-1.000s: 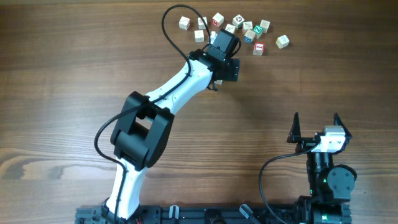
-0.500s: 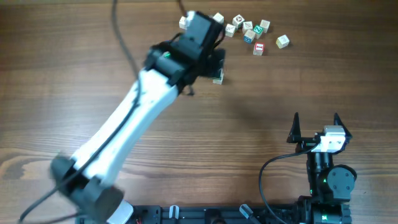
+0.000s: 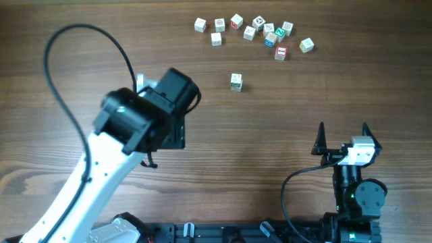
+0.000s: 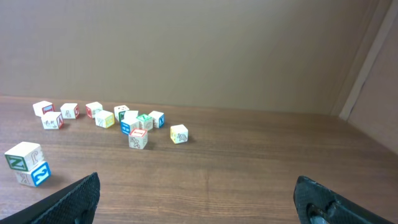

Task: Form a tower
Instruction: 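Retract the left arm toward the front left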

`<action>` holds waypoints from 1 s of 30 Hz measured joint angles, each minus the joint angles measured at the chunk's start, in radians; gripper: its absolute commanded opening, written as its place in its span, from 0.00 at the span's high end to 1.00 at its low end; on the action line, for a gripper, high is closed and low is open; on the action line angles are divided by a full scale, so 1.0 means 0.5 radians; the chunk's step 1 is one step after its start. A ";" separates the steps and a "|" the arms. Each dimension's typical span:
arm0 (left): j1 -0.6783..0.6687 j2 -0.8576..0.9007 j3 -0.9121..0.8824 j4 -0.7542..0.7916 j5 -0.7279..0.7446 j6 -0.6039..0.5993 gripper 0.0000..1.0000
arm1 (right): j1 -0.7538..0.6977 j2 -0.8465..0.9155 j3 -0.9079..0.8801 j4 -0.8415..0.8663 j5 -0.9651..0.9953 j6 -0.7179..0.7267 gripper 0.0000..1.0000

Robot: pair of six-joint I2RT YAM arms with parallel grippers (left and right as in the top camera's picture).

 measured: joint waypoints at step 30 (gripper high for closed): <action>0.607 -0.673 -0.436 0.082 -0.147 -0.629 0.00 | -0.007 0.002 0.000 0.153 -1.078 0.696 0.00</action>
